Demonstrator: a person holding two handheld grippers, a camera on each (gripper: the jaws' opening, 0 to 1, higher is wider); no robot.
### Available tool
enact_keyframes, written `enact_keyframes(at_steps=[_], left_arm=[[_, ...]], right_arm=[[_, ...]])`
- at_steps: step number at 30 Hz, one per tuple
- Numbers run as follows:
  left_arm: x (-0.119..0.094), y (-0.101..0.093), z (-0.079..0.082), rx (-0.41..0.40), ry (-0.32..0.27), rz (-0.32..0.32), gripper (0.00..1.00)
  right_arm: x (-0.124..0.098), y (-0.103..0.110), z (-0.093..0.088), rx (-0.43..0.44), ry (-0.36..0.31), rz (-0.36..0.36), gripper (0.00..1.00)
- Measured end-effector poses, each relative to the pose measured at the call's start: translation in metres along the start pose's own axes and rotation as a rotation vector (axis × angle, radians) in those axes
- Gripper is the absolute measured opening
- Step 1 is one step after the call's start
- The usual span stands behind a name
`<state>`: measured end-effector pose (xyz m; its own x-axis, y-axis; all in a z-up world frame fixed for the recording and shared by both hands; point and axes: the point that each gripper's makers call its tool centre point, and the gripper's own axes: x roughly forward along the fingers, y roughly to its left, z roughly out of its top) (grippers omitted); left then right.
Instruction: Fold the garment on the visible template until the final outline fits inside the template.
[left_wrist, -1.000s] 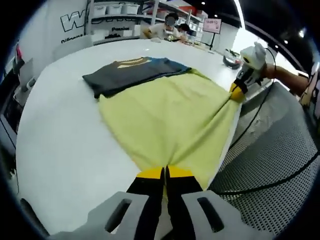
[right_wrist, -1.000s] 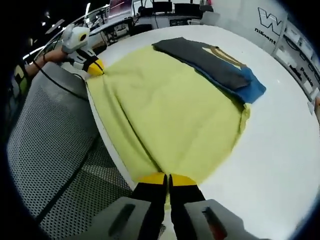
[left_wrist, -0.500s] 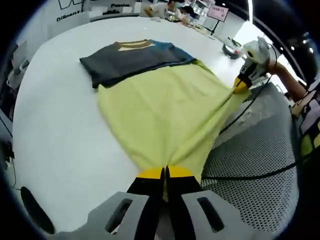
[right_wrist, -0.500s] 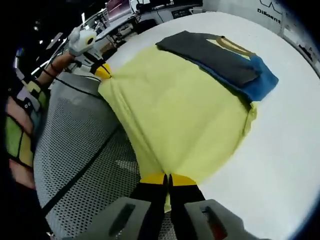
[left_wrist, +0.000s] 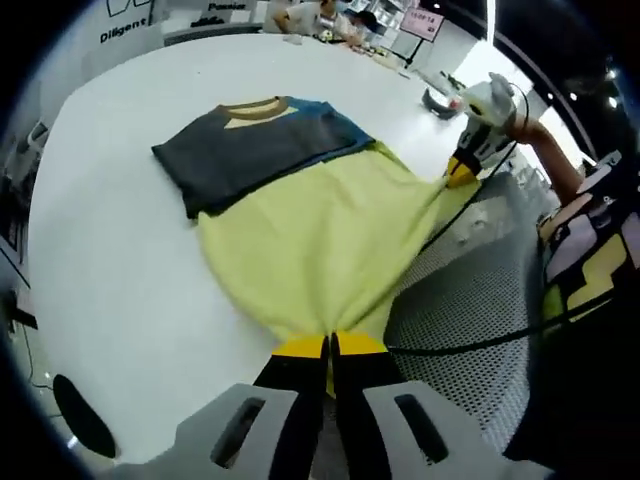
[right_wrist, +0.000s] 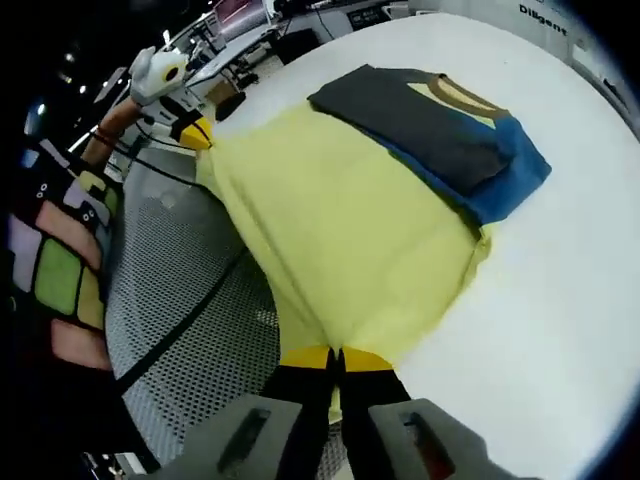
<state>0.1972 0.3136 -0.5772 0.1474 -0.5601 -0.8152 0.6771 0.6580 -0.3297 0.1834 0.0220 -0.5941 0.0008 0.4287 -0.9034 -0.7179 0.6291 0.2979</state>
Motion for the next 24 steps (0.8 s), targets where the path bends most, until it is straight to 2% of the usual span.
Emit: enact_keyframes(at_steps=[3, 5, 7, 9, 11, 14, 15, 17, 19, 21, 22, 24], left_arm=[[0.000, 0.008, 0.009, 0.007, -0.052, 0.032, 0.00], [-0.002, 0.020, 0.020, 0.022, -0.111, 0.093, 0.00], [-0.008, 0.034, 0.036, 0.016, -0.192, 0.166, 0.00], [-0.010, 0.034, 0.039, -0.016, -0.209, 0.155, 0.00], [-0.014, 0.041, 0.048, -0.020, -0.250, 0.185, 0.00], [-0.014, 0.043, 0.050, -0.027, -0.255, 0.186, 0.00], [-0.015, 0.046, 0.054, -0.027, -0.268, 0.204, 0.00], [-0.015, 0.048, 0.059, -0.030, -0.291, 0.215, 0.00], [-0.017, 0.049, 0.069, -0.038, -0.341, 0.221, 0.00], [-0.016, 0.046, 0.075, -0.029, -0.366, 0.200, 0.00], [-0.014, 0.043, 0.076, -0.024, -0.365, 0.186, 0.00], [-0.012, 0.048, 0.081, -0.014, -0.376, 0.217, 0.00]], right_arm=[[-0.004, -0.006, 0.012, 0.003, -0.062, -0.041, 0.00], [-0.007, -0.013, 0.024, 0.086, -0.125, -0.071, 0.00], [-0.011, -0.019, 0.037, 0.128, -0.203, -0.088, 0.00], [-0.014, -0.025, 0.045, 0.123, -0.246, -0.117, 0.00], [-0.016, -0.026, 0.050, 0.097, -0.265, -0.136, 0.00], [-0.020, -0.034, 0.062, 0.100, -0.336, -0.184, 0.00], [-0.021, -0.035, 0.064, 0.100, -0.353, -0.187, 0.00], [-0.026, -0.043, 0.072, 0.125, -0.410, -0.229, 0.00], [-0.033, -0.053, 0.079, 0.138, -0.466, -0.282, 0.00], [-0.041, -0.061, 0.085, 0.117, -0.508, -0.345, 0.00], [-0.042, -0.063, 0.085, 0.117, -0.512, -0.360, 0.00], [-0.042, -0.065, 0.087, 0.134, -0.523, -0.366, 0.00]])
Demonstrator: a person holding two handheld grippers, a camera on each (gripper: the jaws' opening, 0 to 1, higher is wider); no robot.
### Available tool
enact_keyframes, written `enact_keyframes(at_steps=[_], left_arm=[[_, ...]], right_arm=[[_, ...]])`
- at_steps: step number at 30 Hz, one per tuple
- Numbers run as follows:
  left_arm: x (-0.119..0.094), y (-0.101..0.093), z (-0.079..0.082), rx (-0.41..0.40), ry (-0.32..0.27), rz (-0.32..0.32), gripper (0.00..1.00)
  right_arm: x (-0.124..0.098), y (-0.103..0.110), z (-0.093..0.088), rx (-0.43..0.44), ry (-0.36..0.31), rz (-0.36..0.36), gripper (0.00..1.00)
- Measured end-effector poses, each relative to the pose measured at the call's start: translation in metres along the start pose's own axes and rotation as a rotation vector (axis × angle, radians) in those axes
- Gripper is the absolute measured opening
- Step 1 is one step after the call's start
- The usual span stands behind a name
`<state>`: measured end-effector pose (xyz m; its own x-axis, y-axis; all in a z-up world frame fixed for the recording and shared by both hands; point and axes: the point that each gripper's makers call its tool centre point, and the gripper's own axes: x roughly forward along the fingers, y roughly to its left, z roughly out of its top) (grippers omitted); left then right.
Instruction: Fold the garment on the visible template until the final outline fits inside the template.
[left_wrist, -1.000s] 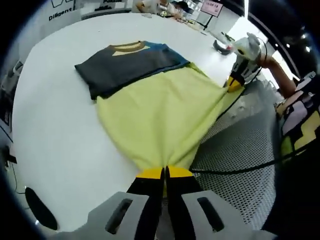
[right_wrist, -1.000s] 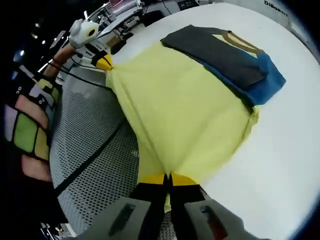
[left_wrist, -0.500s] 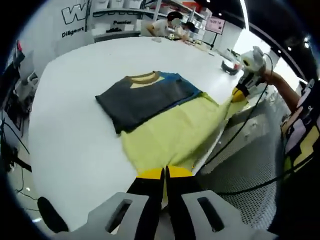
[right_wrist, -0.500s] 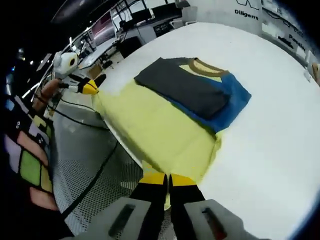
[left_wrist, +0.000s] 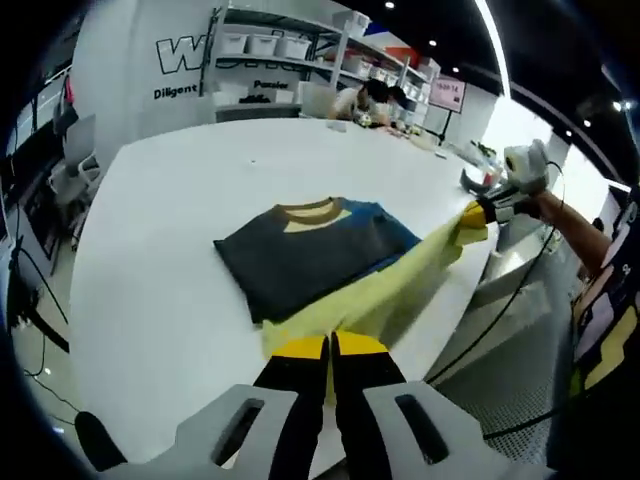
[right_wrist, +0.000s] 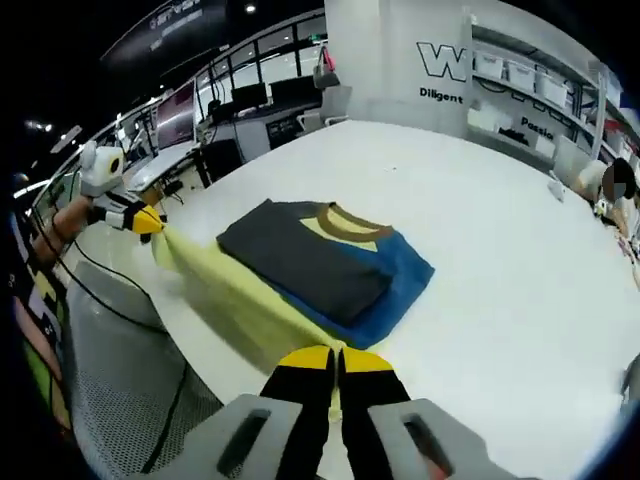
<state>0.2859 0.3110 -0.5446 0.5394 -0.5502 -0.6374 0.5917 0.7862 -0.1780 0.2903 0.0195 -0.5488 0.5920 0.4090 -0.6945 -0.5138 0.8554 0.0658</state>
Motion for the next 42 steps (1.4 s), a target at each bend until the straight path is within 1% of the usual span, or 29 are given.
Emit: enact_keyframes(at_steps=[1, 2, 4, 6, 7, 11, 14, 16, 17, 18, 19, 24, 27, 30, 33, 34, 35, 36, 37, 39, 40, 42], left_arm=[[0.001, 0.001, 0.001, 0.002, -0.001, 0.005, 0.00], [0.002, 0.005, 0.006, 0.007, -0.023, 0.031, 0.00], [0.004, 0.008, 0.014, -0.002, -0.064, 0.047, 0.00], [0.007, 0.010, 0.018, 0.013, -0.066, 0.037, 0.00], [0.009, 0.013, 0.022, 0.036, -0.082, 0.046, 0.00], [0.016, 0.024, 0.038, 0.044, -0.124, 0.079, 0.00], [0.021, 0.030, 0.047, 0.041, -0.154, 0.093, 0.00], [0.027, 0.032, 0.050, 0.023, -0.151, 0.079, 0.00], [0.028, 0.033, 0.051, 0.024, -0.152, 0.082, 0.00], [0.030, 0.037, 0.056, 0.029, -0.169, 0.093, 0.00], [0.031, 0.038, 0.058, 0.028, -0.170, 0.093, 0.00], [0.040, 0.046, 0.072, 0.060, -0.173, 0.106, 0.00], [0.048, 0.055, 0.079, 0.079, -0.170, 0.127, 0.00], [0.054, 0.062, 0.087, 0.072, -0.183, 0.137, 0.00], [0.061, 0.068, 0.094, 0.074, -0.192, 0.146, 0.00], [0.064, 0.070, 0.098, 0.091, -0.195, 0.139, 0.00], [0.067, 0.069, 0.103, 0.126, -0.211, 0.121, 0.00], [0.069, 0.070, 0.104, 0.126, -0.209, 0.117, 0.00], [0.076, 0.075, 0.106, 0.120, -0.198, 0.123, 0.00], [0.082, 0.079, 0.106, 0.126, -0.182, 0.131, 0.00], [0.088, 0.085, 0.106, 0.164, -0.156, 0.150, 0.00], [0.097, 0.088, 0.106, 0.171, -0.145, 0.156, 0.00]], right_arm=[[0.001, 0.000, 0.001, 0.003, -0.006, 0.001, 0.00], [0.003, 0.000, 0.003, 0.008, -0.014, -0.003, 0.00], [0.007, -0.004, 0.009, -0.019, -0.037, -0.028, 0.00], [0.011, -0.011, 0.016, -0.037, -0.059, -0.047, 0.00], [0.014, -0.013, 0.019, -0.047, -0.072, -0.048, 0.00], [0.023, -0.020, 0.028, -0.086, -0.073, -0.064, 0.00], [0.028, -0.027, 0.033, -0.076, -0.091, -0.074, 0.00], [0.030, -0.032, 0.035, -0.063, -0.097, -0.078, 0.00], [0.031, -0.033, 0.037, -0.054, -0.105, -0.078, 0.00], [0.033, -0.035, 0.041, -0.031, -0.127, -0.076, 0.00], [0.034, -0.036, 0.044, -0.017, -0.139, -0.075, 0.00], [0.040, -0.044, 0.051, 0.004, -0.155, -0.082, 0.00], [0.045, -0.048, 0.060, 0.025, -0.171, -0.079, 0.00], [0.050, -0.053, 0.067, 0.033, -0.188, -0.092, 0.00], [0.057, -0.058, 0.072, 0.029, -0.192, -0.101, 0.00], [0.060, -0.061, 0.073, 0.005, -0.192, -0.112, 0.00], [0.063, -0.065, 0.075, -0.020, -0.195, -0.126, 0.00], [0.067, -0.067, 0.074, -0.019, -0.188, -0.131, 0.00], [0.073, -0.071, 0.073, -0.008, -0.182, -0.128, 0.00], [0.077, -0.074, 0.073, 0.011, -0.186, -0.121, 0.00], [0.084, -0.076, 0.074, 0.019, -0.185, -0.113, 0.00], [0.091, -0.080, 0.074, 0.017, -0.175, -0.116, 0.00]])
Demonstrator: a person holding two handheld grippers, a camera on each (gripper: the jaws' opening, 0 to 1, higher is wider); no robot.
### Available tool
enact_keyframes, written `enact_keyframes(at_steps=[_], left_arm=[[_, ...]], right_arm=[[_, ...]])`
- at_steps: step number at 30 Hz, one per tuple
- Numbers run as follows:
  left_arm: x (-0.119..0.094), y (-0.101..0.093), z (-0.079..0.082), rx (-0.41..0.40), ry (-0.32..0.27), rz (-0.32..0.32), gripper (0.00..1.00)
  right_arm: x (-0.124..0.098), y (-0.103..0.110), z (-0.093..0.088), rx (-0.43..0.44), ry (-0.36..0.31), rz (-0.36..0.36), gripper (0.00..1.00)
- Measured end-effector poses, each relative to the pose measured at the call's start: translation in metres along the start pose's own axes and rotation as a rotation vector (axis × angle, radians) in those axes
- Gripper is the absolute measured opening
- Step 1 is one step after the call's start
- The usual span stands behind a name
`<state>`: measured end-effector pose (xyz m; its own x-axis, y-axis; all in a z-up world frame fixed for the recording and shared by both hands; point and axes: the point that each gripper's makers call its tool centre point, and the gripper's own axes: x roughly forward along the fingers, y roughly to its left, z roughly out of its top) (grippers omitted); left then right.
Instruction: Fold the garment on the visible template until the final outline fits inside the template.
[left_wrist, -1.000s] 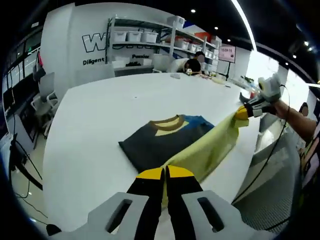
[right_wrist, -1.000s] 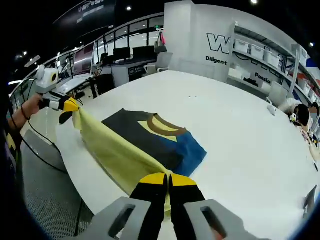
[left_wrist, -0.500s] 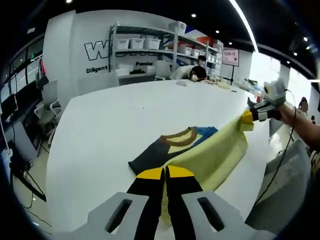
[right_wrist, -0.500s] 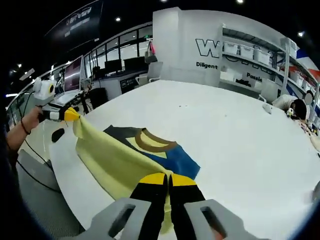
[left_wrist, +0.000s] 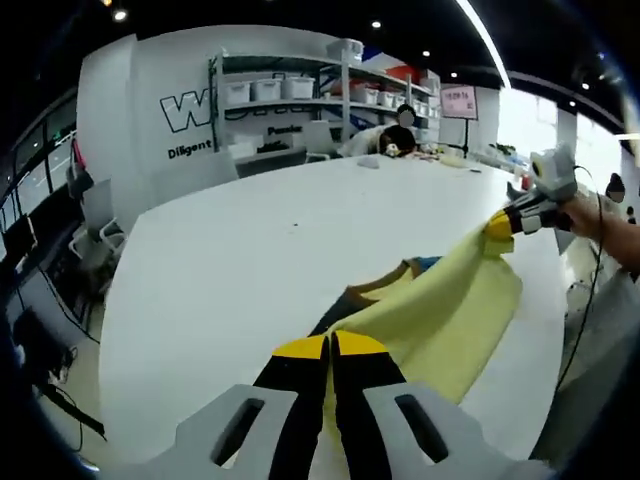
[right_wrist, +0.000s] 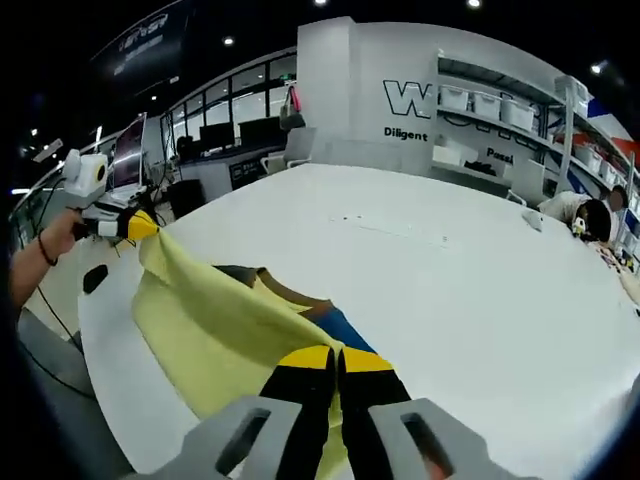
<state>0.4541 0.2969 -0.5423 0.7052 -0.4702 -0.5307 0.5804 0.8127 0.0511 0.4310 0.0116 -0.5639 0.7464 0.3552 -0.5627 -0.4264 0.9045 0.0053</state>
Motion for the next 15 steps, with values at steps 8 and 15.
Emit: enact_keyframes(at_steps=[8, 15], left_arm=[[0.031, 0.008, -0.025, 0.058, 0.122, 0.008, 0.00], [0.054, 0.015, -0.041, 0.012, 0.158, 0.011, 0.00]], right_arm=[[0.037, -0.008, -0.014, -0.047, 0.032, 0.002, 0.00], [0.051, -0.013, -0.028, -0.074, 0.058, -0.001, 0.00]])
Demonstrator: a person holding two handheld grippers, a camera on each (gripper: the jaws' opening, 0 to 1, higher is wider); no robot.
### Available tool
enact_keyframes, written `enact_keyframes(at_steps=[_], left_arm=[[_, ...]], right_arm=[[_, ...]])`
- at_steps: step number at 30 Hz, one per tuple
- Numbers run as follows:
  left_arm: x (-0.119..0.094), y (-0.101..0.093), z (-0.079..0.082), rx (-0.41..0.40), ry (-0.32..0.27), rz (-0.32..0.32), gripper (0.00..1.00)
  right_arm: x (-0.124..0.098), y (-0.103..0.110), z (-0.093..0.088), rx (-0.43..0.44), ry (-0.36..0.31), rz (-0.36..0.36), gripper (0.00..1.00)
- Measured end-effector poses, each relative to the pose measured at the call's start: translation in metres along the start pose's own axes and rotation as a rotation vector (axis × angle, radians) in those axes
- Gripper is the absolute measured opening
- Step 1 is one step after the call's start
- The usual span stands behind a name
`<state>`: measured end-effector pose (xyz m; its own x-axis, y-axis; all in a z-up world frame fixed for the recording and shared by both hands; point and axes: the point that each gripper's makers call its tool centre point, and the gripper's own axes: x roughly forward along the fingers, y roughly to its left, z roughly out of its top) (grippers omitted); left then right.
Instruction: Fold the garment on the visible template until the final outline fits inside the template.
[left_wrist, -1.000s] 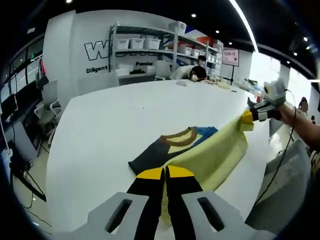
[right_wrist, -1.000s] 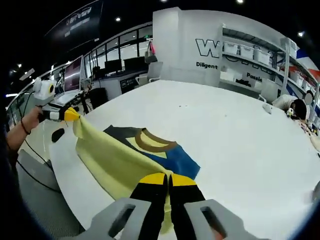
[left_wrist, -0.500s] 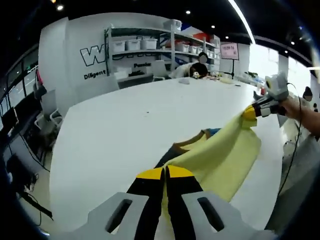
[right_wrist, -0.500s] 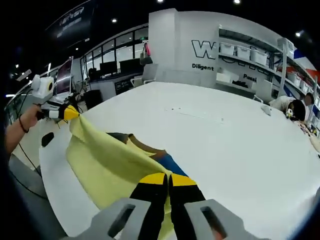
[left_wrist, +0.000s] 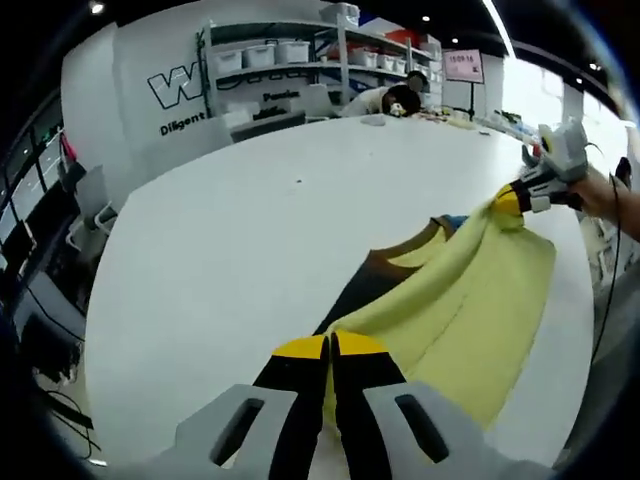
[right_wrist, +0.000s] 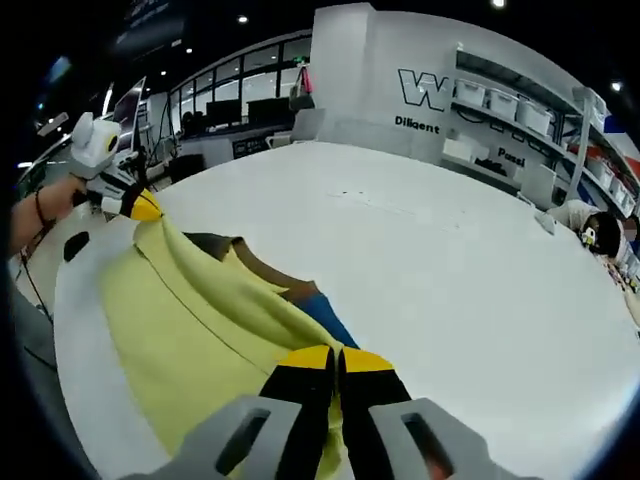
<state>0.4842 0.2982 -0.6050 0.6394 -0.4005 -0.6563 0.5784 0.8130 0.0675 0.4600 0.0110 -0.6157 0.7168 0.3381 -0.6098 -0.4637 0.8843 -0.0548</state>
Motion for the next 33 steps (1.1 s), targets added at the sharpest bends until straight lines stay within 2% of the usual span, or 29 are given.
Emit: enact_keyframes(at_steps=[4, 6, 12, 17, 18, 21, 24, 26, 27, 28, 30, 33], left_arm=[[0.013, 0.003, -0.007, -0.009, 0.022, 0.002, 0.00], [0.019, 0.003, -0.013, 0.006, 0.049, 0.004, 0.00], [0.028, 0.003, -0.019, 0.043, 0.090, 0.014, 0.00], [0.027, 0.001, -0.019, 0.038, 0.106, 0.028, 0.00], [0.029, 0.003, -0.018, 0.092, 0.092, 0.034, 0.00], [0.028, 0.001, -0.020, 0.047, 0.100, 0.038, 0.00], [0.029, 0.001, -0.019, 0.085, 0.108, 0.013, 0.00], [0.029, 0.000, -0.019, 0.080, 0.120, 0.021, 0.00], [0.026, 0.000, -0.023, 0.020, 0.150, 0.044, 0.00], [0.025, -0.001, -0.024, 0.008, 0.158, 0.039, 0.00], [0.022, -0.004, -0.025, 0.065, 0.159, 0.024, 0.00], [0.018, -0.006, -0.031, 0.099, 0.167, 0.035, 0.00]], right_arm=[[0.012, -0.005, -0.007, -0.008, 0.034, 0.000, 0.00], [0.016, -0.004, -0.010, -0.046, 0.062, 0.001, 0.00], [0.025, -0.009, -0.017, -0.049, 0.092, 0.006, 0.00], [0.027, -0.011, -0.017, -0.048, 0.073, 0.015, 0.00], [0.027, -0.011, -0.017, -0.038, 0.071, 0.020, 0.00], [0.028, -0.010, -0.017, -0.037, 0.079, 0.039, 0.00], [0.028, -0.011, -0.018, -0.002, 0.081, 0.069, 0.00], [0.028, -0.012, -0.018, 0.044, 0.083, 0.077, 0.00], [0.028, -0.011, -0.019, 0.070, 0.078, 0.079, 0.00], [0.027, -0.012, -0.019, 0.057, 0.075, 0.083, 0.00], [0.027, -0.009, -0.018, 0.055, 0.075, 0.091, 0.00], [0.023, -0.002, -0.020, 0.054, 0.117, 0.118, 0.00]])
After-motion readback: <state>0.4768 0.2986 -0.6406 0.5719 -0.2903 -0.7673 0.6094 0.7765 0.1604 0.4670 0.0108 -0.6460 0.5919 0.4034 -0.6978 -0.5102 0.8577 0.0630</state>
